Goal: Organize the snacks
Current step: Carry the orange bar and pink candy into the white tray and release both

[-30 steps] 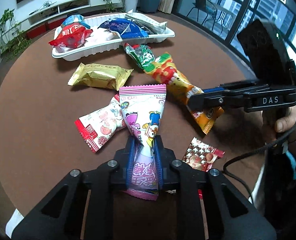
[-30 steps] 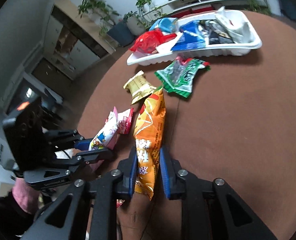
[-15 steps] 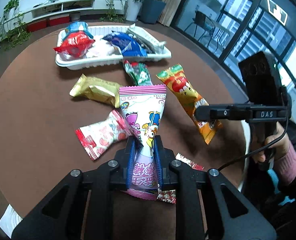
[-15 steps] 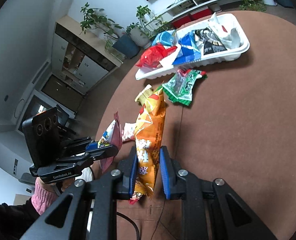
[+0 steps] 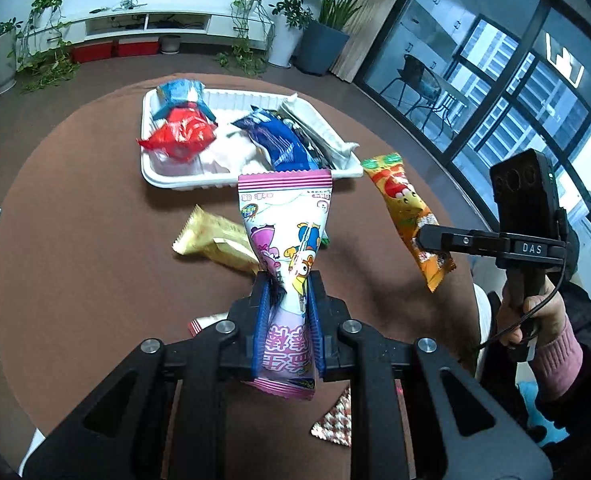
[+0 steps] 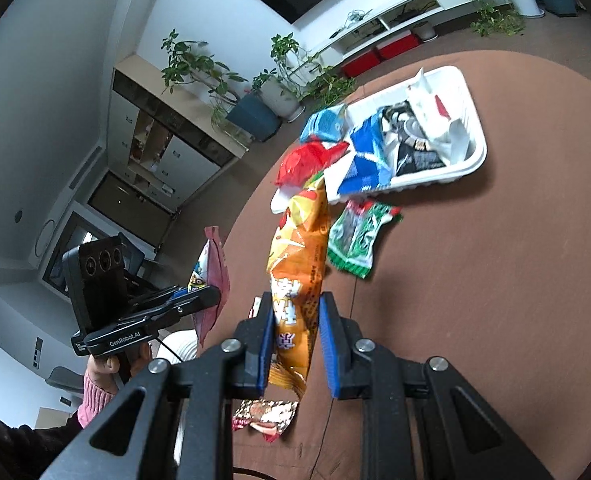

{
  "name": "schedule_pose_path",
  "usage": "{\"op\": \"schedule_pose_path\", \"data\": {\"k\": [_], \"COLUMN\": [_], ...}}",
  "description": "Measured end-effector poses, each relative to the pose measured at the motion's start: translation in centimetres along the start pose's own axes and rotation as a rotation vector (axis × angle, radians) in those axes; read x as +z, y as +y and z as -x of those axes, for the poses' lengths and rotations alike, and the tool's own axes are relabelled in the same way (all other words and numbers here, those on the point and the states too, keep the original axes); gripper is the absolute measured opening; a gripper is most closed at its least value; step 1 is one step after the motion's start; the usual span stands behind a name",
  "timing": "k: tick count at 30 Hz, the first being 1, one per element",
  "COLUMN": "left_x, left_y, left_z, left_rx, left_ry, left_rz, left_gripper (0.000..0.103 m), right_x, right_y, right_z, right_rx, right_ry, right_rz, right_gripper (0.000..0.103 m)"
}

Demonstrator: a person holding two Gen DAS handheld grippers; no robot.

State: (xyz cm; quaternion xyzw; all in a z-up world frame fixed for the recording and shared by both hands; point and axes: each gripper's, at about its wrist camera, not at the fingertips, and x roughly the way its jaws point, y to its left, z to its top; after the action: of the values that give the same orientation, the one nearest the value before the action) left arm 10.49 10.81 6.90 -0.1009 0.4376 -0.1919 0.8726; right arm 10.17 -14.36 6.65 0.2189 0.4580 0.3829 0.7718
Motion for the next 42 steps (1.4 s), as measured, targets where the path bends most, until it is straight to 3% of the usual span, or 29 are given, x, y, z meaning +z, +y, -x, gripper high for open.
{"op": "schedule_pose_path", "data": {"k": [18,42], "left_x": [5.8,15.3], "left_y": [2.2,2.6], "left_z": [-2.1,-7.6], "left_rx": [-0.005,0.062], "left_ry": [-0.020,0.021], "left_rz": [0.060,0.035], "left_gripper": [0.017,0.017], "right_x": [4.8,13.4], "right_y": [-2.3,-4.3], "right_z": [0.4,-4.7], "right_rx": [-0.031,-0.114], "right_ry": [-0.051,-0.026], "right_rz": [-0.012,0.035], "right_gripper": [0.023,0.024]}}
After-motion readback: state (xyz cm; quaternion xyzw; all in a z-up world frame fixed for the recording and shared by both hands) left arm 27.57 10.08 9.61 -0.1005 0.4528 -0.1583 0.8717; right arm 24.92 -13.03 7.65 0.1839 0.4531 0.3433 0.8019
